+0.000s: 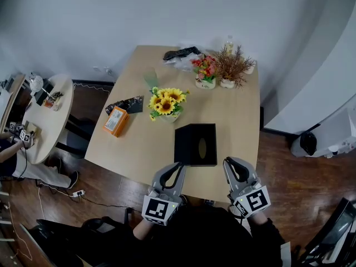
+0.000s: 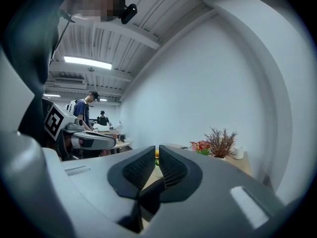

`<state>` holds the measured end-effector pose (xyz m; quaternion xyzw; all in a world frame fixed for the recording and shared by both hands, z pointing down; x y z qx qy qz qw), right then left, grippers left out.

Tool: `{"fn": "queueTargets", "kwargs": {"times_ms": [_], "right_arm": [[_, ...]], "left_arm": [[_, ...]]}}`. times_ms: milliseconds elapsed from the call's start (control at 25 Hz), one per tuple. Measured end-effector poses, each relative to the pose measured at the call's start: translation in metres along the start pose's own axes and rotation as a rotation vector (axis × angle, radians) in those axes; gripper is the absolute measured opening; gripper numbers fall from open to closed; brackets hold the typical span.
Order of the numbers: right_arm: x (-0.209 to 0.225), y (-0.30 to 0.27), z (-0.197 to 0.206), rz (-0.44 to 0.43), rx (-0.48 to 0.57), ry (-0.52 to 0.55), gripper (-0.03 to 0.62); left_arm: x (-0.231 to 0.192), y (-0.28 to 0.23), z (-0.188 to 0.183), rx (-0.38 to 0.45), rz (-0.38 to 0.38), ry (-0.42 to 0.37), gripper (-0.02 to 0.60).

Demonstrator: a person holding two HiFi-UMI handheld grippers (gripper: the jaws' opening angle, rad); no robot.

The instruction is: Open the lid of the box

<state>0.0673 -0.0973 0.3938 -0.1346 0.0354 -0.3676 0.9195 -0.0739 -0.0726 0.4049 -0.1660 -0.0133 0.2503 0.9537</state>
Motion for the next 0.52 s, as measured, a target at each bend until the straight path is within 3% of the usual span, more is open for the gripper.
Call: {"fn": "queueTargets", "kwargs": {"times_ms": [520], "right_arm": [[-0.0007, -0.0015, 0.0011, -0.007, -0.017, 0.013, 0.015]], "left_arm": [[-0.0002, -0.0029, 0.0093, -0.056, 0.009, -0.019, 0.011]]}}
Point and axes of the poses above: the fingertips, and each gripper's own axes: y backward along the fingers, x to its right, z out of its underside, the point moved 1 cm from there along y, backward along the fingers, and after that the axes turned 11 degrees about -x, right-handed, at the moved point
